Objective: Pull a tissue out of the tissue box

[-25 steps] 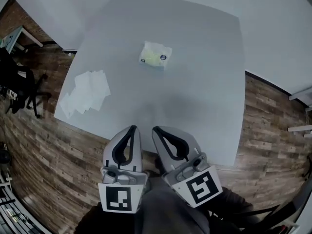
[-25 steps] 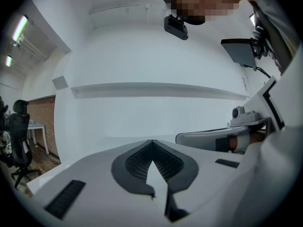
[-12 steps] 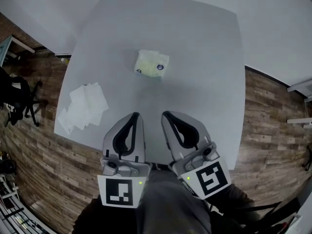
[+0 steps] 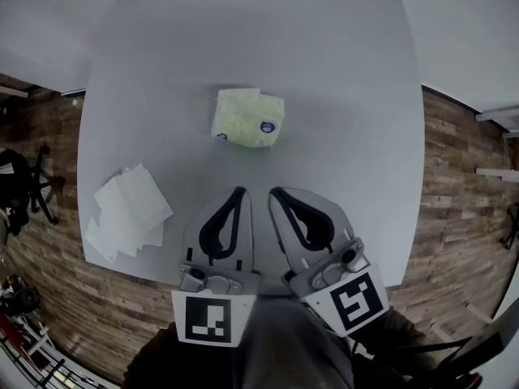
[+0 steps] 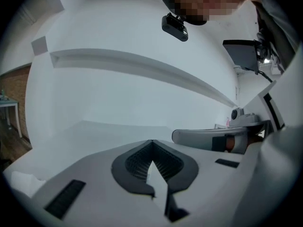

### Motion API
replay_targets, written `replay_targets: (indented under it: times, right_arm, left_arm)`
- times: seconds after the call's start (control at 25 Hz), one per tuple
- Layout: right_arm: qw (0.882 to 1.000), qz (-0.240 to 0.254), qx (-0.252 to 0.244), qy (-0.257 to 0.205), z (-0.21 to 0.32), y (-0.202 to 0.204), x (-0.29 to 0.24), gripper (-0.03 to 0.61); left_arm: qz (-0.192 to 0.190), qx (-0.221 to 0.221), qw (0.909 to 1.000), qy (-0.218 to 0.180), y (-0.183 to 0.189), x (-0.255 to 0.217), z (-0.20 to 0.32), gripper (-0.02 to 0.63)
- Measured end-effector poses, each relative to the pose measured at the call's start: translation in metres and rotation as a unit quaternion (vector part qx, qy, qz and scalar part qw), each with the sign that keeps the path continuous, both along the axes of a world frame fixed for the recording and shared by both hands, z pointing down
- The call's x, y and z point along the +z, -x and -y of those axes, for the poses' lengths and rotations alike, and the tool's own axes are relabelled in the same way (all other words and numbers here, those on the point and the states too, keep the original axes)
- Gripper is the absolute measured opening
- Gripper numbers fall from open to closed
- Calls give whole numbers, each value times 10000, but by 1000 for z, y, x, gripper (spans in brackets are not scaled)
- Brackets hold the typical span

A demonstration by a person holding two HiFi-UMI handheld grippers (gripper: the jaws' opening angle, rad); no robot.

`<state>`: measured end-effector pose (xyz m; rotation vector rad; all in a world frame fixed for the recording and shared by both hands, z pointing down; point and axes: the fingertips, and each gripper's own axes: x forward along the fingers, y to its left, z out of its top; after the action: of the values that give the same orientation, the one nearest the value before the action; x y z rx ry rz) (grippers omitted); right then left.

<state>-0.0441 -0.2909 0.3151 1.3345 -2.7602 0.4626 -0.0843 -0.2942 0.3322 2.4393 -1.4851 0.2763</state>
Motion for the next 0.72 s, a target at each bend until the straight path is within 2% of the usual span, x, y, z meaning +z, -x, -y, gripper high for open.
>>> replay_targets:
  times: [0.24, 0.4, 0.52, 0.72]
  right_arm:
    - [9990, -52, 329, 312, 47, -9, 44, 2]
    - [9986, -14, 488, 183, 72, -24, 52, 8]
    - [9991, -133, 402, 64, 87, -27, 58, 105]
    - [9989, -373, 245, 109, 108, -26, 83, 147]
  left_arm:
    - [-63, 289, 9986, 449, -4, 53, 44, -2]
    - [-106, 434, 9969, 640, -13, 76, 63, -2]
    - [-67, 587, 9960, 666, -20, 90, 75, -2]
    - [-178, 607, 9934, 954, -19, 118, 87, -2]
